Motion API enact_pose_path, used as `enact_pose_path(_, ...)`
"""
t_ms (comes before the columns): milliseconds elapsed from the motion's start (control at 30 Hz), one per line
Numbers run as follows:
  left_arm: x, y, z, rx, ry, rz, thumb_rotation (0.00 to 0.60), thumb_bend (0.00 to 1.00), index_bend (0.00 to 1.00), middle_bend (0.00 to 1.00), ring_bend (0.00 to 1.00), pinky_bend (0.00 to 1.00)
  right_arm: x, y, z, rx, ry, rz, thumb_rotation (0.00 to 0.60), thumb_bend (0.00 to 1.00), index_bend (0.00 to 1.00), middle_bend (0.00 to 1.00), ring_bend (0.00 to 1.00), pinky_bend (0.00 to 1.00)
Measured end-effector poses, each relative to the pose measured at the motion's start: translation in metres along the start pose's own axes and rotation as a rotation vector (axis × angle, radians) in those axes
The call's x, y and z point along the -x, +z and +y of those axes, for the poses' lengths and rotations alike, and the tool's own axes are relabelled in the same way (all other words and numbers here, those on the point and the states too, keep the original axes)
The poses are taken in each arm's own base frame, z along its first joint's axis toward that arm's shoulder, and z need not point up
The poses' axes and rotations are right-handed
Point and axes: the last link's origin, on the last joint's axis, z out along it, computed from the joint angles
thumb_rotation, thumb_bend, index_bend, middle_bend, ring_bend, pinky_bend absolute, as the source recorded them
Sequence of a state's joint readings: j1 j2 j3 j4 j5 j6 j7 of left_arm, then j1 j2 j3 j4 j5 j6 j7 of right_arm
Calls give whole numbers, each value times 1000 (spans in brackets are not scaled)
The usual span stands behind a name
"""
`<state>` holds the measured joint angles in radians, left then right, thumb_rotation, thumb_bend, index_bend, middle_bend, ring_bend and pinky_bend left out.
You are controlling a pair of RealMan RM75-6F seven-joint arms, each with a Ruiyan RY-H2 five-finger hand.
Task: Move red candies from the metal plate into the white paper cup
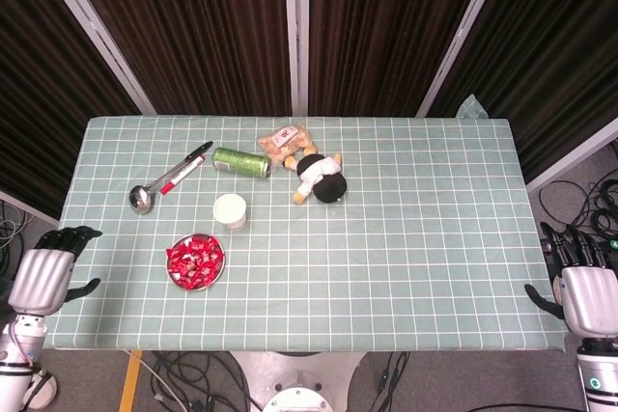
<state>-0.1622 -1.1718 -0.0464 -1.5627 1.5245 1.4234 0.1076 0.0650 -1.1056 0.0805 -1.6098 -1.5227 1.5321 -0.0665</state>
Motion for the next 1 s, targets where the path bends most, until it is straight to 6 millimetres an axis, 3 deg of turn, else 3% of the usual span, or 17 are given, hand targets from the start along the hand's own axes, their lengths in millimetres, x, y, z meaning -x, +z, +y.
enact_pose_path(333,13,47,31,244,-11,-121,600,143,343,357,277,400,-2,13,-3,-27,-14,-13,600,88,33,180,59,117)
enact_pose_path(567,34,74,68,415,27,-195,600,161,343,353,276,431,-2,14,-3,-23,-18,-27,600,88,33,180,59,121)
enact_pose_path(767,52,83,92,493,91,-235,600,163,343,350,276,430,-3,15,-2,-12,-17,-33,600,88,33,180,59,122)
enact_pose_path(1000,73,90,104,493,132,-298,600,163,343,350,276,433,0,15,-1,-12,-12,-43,600,87,33,180,59,124)
